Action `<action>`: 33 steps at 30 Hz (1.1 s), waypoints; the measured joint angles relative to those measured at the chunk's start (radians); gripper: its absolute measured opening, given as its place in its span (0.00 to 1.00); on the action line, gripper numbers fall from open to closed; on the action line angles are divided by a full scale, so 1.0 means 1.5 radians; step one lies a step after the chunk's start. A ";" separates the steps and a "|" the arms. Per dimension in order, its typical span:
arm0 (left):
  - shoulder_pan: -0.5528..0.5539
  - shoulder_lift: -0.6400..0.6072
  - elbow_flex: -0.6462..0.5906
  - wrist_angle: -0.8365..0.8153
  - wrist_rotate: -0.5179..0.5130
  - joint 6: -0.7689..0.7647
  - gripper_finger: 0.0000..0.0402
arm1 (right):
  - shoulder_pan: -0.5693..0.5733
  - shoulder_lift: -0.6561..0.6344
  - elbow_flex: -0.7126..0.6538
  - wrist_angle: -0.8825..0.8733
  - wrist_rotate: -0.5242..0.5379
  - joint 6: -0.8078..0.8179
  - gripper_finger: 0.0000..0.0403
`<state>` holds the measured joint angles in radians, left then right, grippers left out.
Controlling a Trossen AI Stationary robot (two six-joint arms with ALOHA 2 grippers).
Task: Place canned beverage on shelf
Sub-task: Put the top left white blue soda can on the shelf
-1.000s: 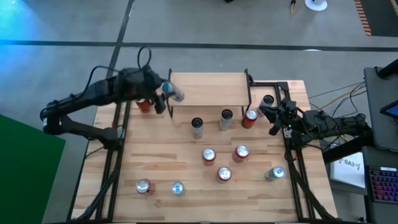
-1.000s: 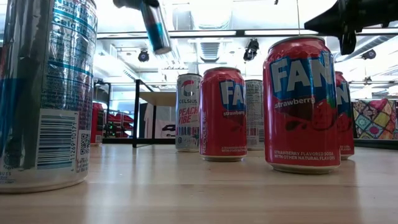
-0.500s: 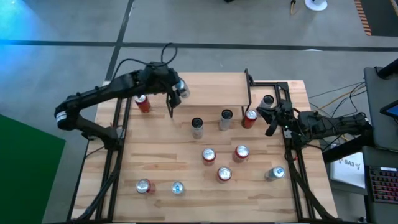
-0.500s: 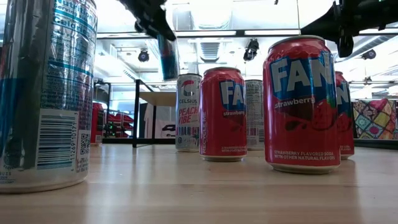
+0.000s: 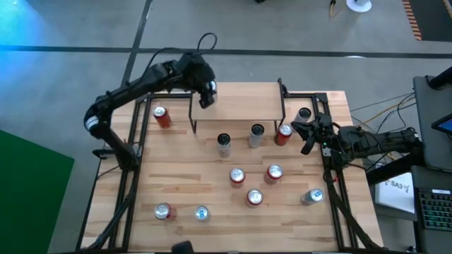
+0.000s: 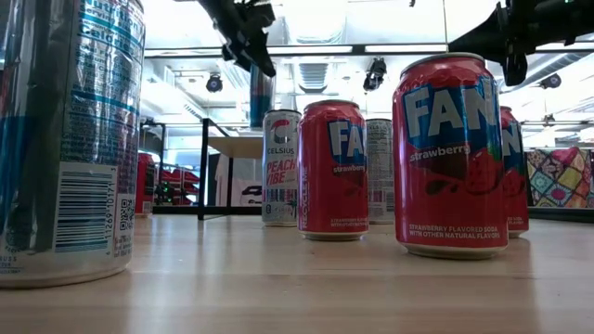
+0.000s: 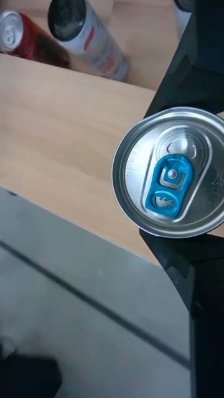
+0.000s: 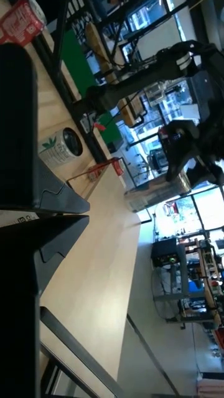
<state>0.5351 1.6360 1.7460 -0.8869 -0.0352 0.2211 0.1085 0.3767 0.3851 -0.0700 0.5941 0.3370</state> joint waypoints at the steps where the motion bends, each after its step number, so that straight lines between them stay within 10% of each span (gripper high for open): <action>1: 0.006 0.008 0.013 -0.013 0.013 0.000 0.55 | 0.000 0.000 0.000 0.000 0.000 0.000 0.02; 33: 0.020 -0.020 0.009 -0.080 0.083 -0.015 0.55 | 0.000 0.013 0.000 -0.005 0.000 0.002 0.02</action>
<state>0.5648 1.6057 1.7594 -1.0074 0.0895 0.1981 0.1085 0.3965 0.3851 -0.0772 0.5941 0.3397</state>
